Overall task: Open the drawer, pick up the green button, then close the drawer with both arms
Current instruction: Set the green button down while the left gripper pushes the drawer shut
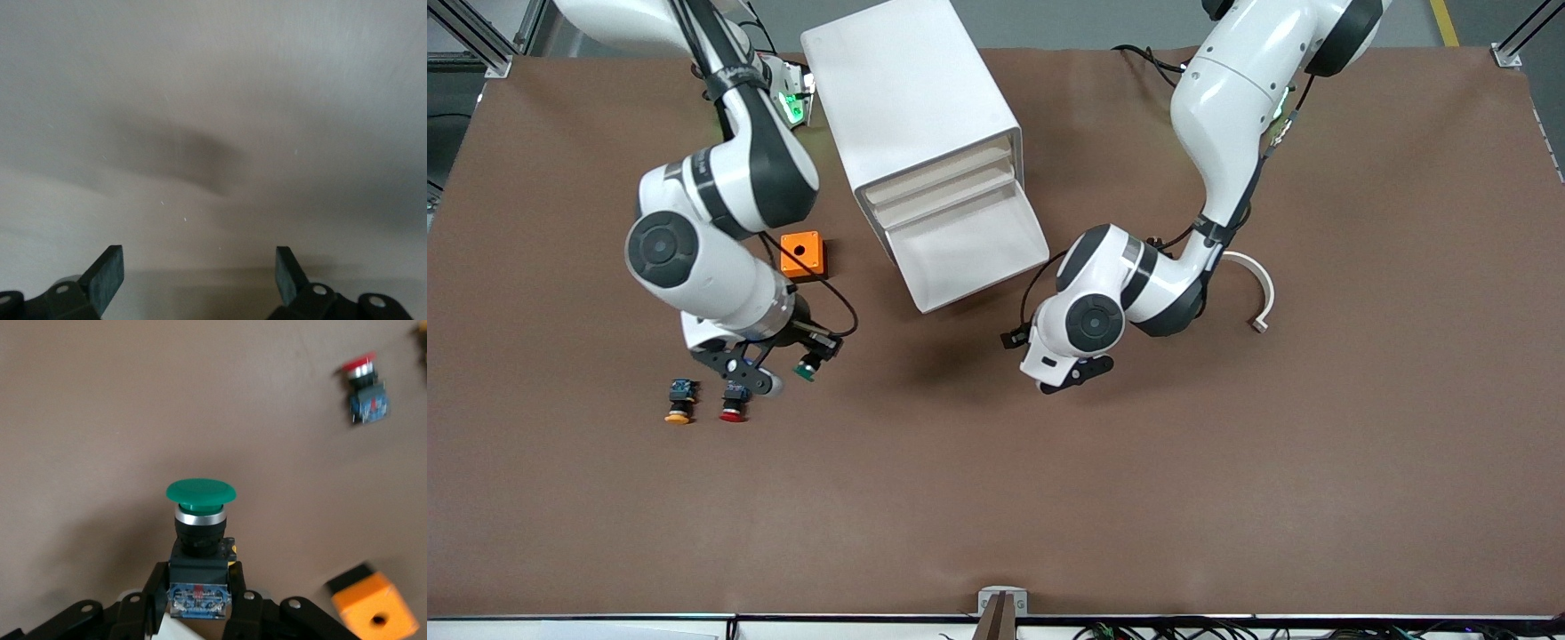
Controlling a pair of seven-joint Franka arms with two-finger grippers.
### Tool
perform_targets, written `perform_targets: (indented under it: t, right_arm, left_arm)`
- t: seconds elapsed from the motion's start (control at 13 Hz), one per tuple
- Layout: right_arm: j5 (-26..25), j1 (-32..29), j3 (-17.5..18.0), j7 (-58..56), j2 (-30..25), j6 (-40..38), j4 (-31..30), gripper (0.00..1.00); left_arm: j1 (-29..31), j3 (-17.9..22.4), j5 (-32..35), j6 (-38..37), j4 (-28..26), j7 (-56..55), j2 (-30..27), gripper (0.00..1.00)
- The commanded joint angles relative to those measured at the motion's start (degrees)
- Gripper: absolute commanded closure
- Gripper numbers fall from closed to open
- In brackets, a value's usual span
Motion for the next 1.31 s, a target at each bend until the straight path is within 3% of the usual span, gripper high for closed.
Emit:
perform_targets:
  t: [0.0, 0.23, 0.38, 0.54, 0.85, 1.23]
  right_arm:
    - [-0.26, -5.65, 1.13, -16.04, 2.72, -0.17, 0.69, 0.98]
    - [-0.7, -7.43, 1.04, -23.02, 6.06, 3.59, -0.88, 0.98]
    - [-0.7, -8.22, 1.04, -28.37, 7.12, 13.57, -7.01, 0.98]
    - [-0.7, -8.22, 1.04, -29.72, 9.49, 19.24, -9.06, 0.98]
    - [-0.7, -8.22, 1.04, -31.47, 11.69, 22.93, -10.46, 0.98]
    - [-0.79, -8.04, 1.04, -32.71, 11.61, 24.62, -13.9, 0.97]
  left_arm:
    - [-3.7, 0.13, 0.05, 0.65, -1.27, -3.45, -0.02, 0.0]
    - [-7.57, -0.05, 0.05, 0.39, -2.59, -7.41, -0.1, 0.0]
    - [-10.03, -0.14, 0.05, 0.3, -2.68, -9.35, -0.28, 0.0]
    - [-11.96, -0.83, -0.21, 0.21, -2.68, -11.11, -0.37, 0.0]
    - [-13.11, -4.17, -1.53, 0.12, -2.77, -15.5, -0.45, 0.0]
    - [-16.97, -4.44, -1.62, 0.39, -2.77, -18.06, -0.37, 0.0]
